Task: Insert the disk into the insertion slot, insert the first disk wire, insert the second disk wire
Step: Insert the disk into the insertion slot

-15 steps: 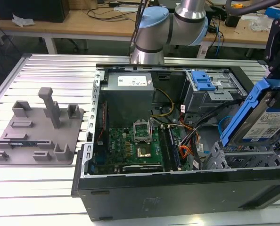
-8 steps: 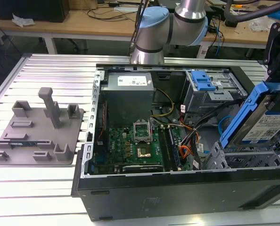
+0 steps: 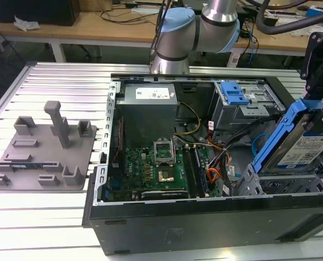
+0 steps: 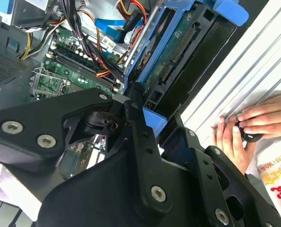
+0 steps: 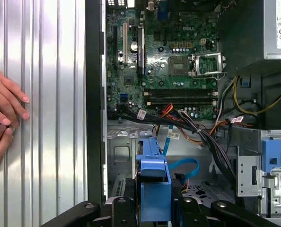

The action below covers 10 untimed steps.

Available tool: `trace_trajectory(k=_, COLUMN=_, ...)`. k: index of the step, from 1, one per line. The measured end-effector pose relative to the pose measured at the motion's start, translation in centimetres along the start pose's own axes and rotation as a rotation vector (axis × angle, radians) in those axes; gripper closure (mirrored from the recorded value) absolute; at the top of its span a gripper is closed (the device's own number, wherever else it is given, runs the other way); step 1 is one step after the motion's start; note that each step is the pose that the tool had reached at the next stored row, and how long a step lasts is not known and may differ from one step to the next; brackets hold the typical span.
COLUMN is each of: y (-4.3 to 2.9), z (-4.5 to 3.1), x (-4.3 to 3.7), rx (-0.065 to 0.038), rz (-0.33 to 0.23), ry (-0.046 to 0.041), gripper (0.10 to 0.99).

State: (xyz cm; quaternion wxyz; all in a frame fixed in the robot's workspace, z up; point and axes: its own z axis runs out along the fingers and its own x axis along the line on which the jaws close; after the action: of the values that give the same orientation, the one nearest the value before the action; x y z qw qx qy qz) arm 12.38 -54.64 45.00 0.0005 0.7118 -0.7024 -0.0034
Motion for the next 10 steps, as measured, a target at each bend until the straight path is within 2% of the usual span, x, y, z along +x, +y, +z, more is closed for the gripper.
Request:
trace_trajectory(k=5, y=-0.02, z=1.14, x=0.01, rx=0.000, rz=0.000, ry=-0.0004, gripper=0.718)
trace_trajectory(k=8, y=-0.02, z=2.19, x=0.05, rx=0.000, rz=0.000, ry=-0.0005, gripper=0.718)
trace_trajectory(k=10, y=-0.02, z=2.54, x=0.07, rx=0.000, rz=0.000, ry=-0.0005, gripper=0.718)
